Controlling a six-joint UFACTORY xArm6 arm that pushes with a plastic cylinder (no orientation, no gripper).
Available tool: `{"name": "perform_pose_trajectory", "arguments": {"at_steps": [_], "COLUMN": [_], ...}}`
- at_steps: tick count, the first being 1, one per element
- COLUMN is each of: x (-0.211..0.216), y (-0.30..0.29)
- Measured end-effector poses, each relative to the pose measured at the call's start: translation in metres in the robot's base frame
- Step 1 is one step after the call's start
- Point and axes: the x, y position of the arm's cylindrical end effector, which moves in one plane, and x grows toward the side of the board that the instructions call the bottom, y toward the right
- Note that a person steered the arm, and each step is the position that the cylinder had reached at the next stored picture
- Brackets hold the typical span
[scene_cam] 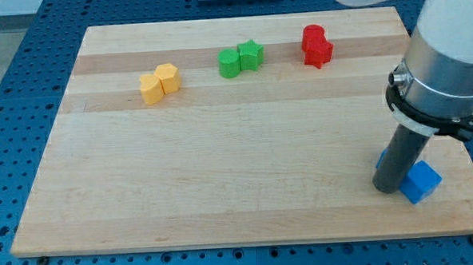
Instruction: Move blue cube along with red star above the red star
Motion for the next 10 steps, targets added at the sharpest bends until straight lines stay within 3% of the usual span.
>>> {"name": "perform_pose_trajectory", "arguments": {"at_steps": [3,5,8,10], "x": [-0.019,-0.043,-0.045,-0.123], "y": [-0.033,-0.011,0.017,-0.002]}}
